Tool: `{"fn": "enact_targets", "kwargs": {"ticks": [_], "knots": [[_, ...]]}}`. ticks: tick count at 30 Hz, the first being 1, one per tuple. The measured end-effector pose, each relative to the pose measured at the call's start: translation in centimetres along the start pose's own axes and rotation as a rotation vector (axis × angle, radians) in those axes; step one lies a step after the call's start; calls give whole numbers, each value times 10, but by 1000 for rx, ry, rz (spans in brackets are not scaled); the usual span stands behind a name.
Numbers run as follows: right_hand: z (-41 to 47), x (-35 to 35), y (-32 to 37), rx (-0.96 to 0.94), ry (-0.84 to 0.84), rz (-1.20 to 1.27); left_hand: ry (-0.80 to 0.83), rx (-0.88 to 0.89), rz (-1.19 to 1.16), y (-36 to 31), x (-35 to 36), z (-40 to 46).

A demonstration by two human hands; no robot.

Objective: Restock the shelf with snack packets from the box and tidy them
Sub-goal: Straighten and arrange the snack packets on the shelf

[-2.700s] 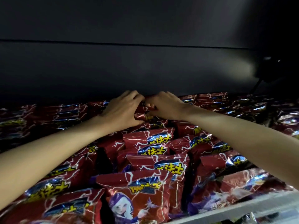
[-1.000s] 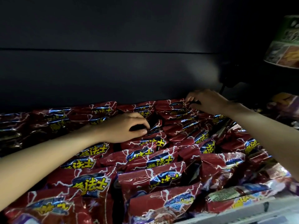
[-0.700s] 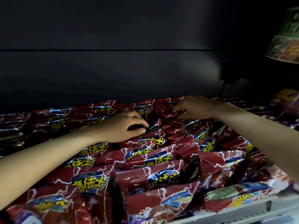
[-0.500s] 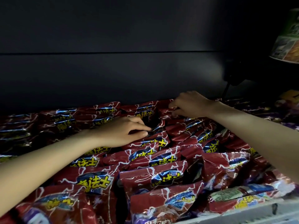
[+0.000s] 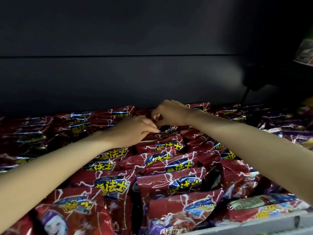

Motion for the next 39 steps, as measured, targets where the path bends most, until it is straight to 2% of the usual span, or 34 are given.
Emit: {"fn": "enact_targets", "kwargs": {"ticks": [4, 6, 12, 18, 21, 23, 25, 27, 30, 35, 39], "knots": [[-23, -11, -31, 100, -57, 322, -74, -1, 4, 0, -3, 13], [-47, -18, -50, 151, -118, 373, -80, -28, 24, 0, -1, 20], [-117, -21, -98, 262, -168, 198, -159, -71, 109, -17, -4, 42], [-139, -12, -98, 266, 38, 177, 19, -25, 107, -51, 10, 75], [-146, -13, -99, 241, 132, 174, 155, 44, -14, -58, 21, 85], [-151, -17, -102, 224, 137, 201, 213, 92, -98, -59, 26, 85], [-154, -23, -113, 227, 17, 156, 198, 120, -140, -57, 28, 82], [-159, -30, -129, 304, -68, -28, 162, 140, -150, -57, 28, 79], [-160, -24, -146, 399, 49, -224, 140, 151, -154, -60, 27, 76], [-149, -11, -152, 443, 86, -142, 132, 117, -211, -60, 29, 77], [-145, -8, -153, 421, 215, -248, 167, 79, -218, -61, 32, 78]]}}
Point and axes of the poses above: each hand's wrist, its own z-axis towards the middle knuckle, its own x-axis out of the palm, y = z × x, the point moved 3 cm from there along z, towards the middle knuckle, and after that the axes turned 1 degree about y, right-handed, at the moved point
